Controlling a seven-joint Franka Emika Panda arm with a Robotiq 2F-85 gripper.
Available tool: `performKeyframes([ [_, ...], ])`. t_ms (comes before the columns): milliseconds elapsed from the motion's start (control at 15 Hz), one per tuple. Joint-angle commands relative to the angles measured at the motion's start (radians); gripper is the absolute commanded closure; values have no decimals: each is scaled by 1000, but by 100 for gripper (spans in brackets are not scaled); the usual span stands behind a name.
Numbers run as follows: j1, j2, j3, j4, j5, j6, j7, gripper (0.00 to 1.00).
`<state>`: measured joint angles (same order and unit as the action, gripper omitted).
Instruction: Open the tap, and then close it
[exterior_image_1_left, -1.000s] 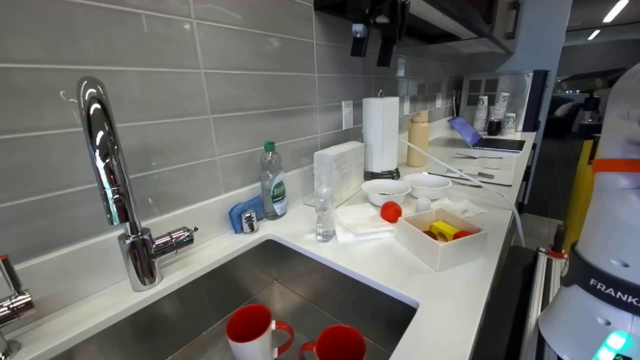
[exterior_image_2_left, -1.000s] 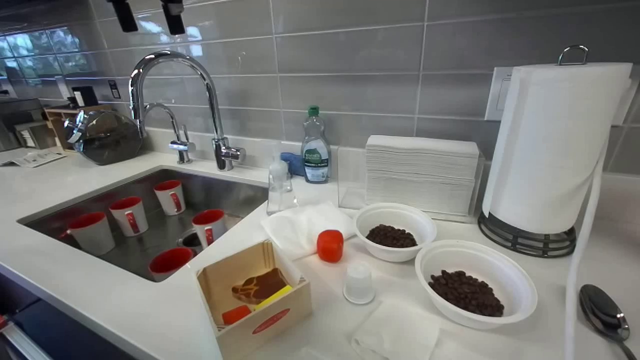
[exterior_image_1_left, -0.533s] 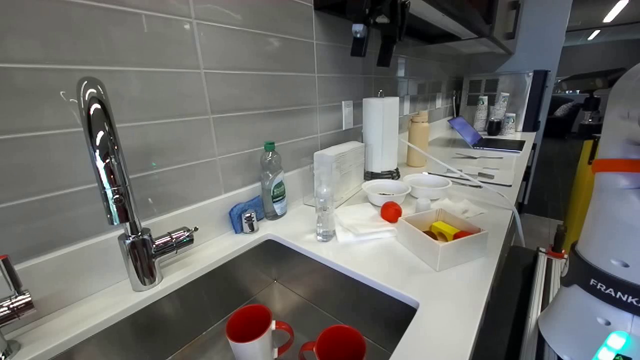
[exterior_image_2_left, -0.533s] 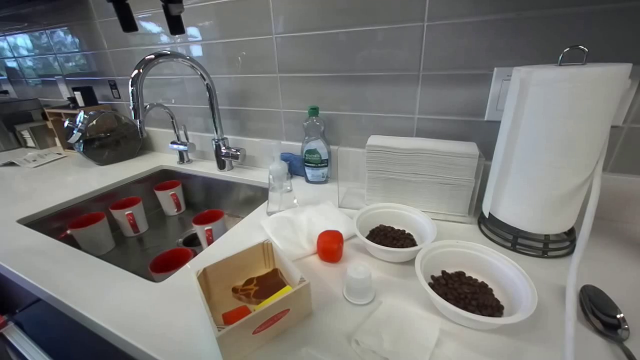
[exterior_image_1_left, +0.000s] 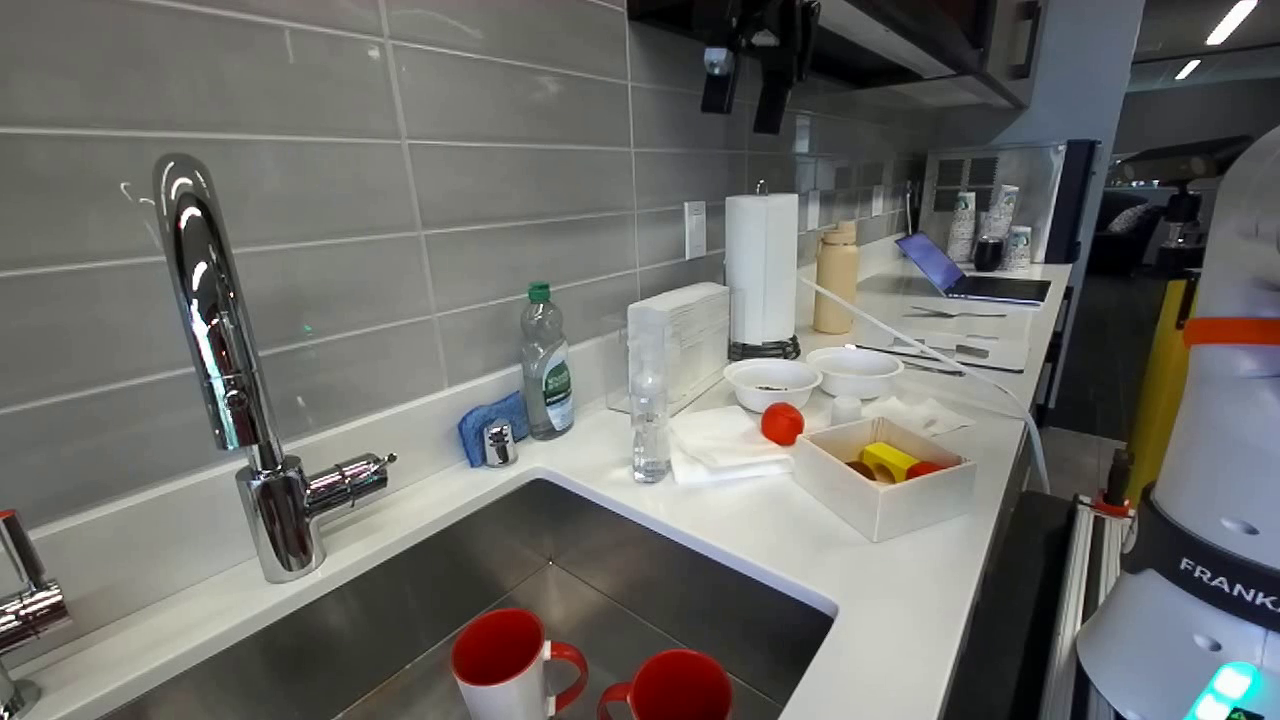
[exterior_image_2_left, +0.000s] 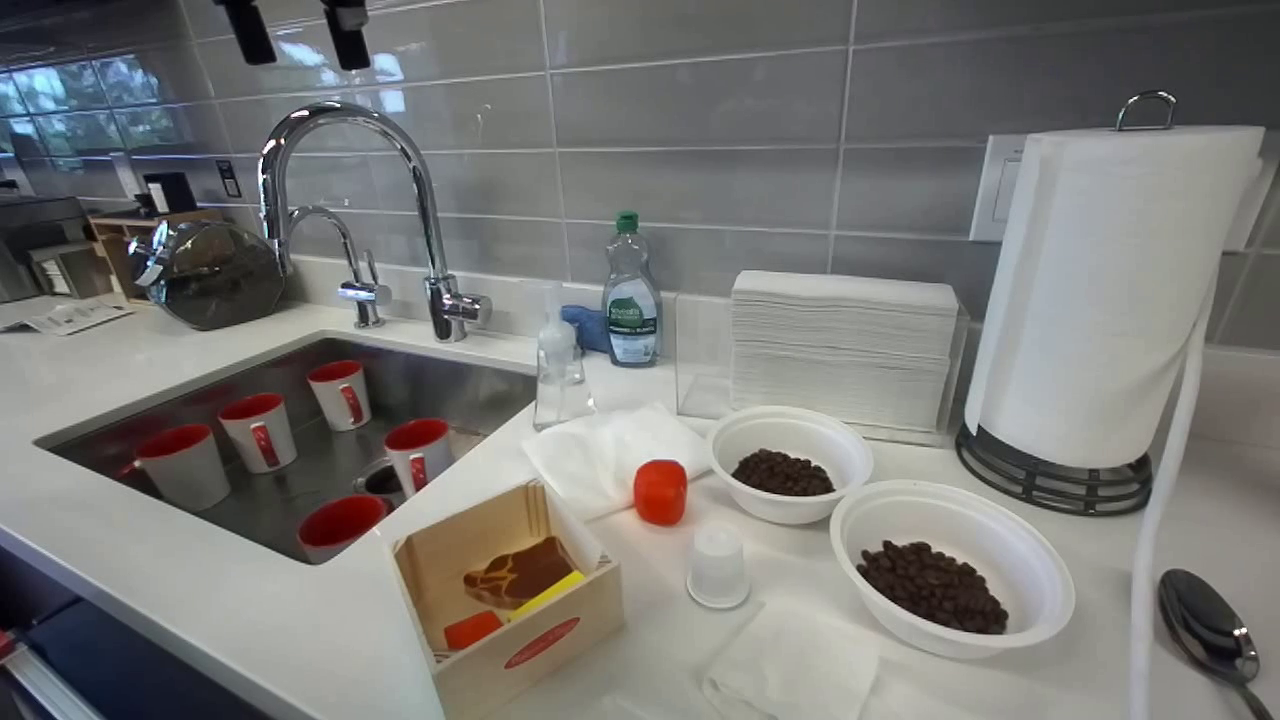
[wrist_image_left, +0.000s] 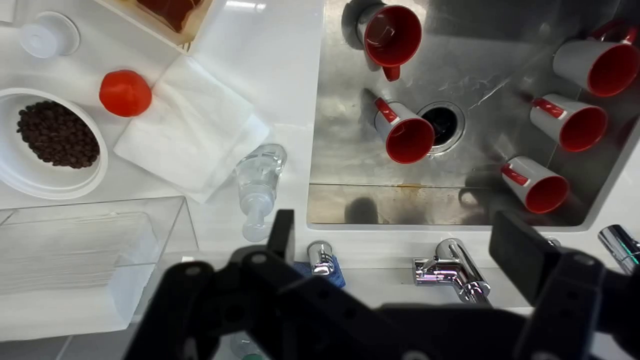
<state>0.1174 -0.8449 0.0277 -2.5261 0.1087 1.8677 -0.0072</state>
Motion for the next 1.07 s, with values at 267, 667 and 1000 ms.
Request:
performKeyframes([
  [267,-5,97,77,-29,17,127,54,0],
  [667,8,375,183,-9,15,445,173,0],
  [1000,33,610,167,50,60,654,192,0],
])
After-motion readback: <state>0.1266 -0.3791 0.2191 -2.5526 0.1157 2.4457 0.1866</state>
